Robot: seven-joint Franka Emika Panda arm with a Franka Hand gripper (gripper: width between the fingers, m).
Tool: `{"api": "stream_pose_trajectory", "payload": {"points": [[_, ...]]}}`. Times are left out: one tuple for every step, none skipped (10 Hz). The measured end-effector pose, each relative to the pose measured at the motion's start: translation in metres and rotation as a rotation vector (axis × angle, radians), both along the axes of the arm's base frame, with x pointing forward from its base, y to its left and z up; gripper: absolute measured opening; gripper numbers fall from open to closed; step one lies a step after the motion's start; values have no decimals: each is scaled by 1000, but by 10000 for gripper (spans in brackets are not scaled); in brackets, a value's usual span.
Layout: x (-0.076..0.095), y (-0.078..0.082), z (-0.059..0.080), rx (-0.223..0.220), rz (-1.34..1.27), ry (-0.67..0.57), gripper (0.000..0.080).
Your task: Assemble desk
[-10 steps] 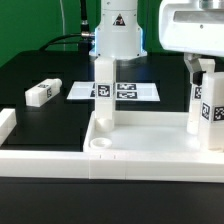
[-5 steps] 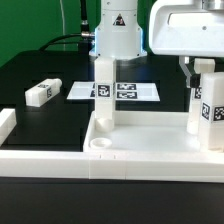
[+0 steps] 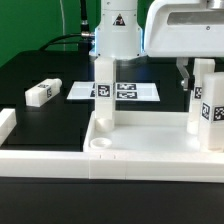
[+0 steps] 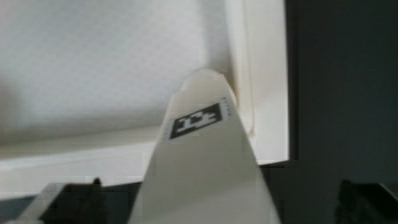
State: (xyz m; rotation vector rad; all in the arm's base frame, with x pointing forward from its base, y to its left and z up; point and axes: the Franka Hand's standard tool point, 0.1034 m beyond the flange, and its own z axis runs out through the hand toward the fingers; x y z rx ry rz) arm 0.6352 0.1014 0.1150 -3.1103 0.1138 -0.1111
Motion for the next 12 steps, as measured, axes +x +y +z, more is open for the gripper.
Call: {"api": "stream_pose_trajectory", "payload": {"points": [[0, -1, 0, -6, 42, -1, 649], [0, -3, 0, -10, 83, -2, 524], [1, -4, 0, -10, 82, -2, 524], [1, -4, 0, -10, 80, -2, 386], [1, -4, 0, -10, 79, -2, 287], [1, -4, 0, -8, 57, -2, 287], [1, -4, 0, -8, 57, -2, 288], [1, -4, 0, -8, 56, -2, 288], [1, -4, 0, -1, -32, 0, 288], [0, -4, 0, 5, -112, 2, 288], [0, -4, 0, 9, -169, 4, 288], [0, -4, 0, 13, -225, 6, 289]]}}
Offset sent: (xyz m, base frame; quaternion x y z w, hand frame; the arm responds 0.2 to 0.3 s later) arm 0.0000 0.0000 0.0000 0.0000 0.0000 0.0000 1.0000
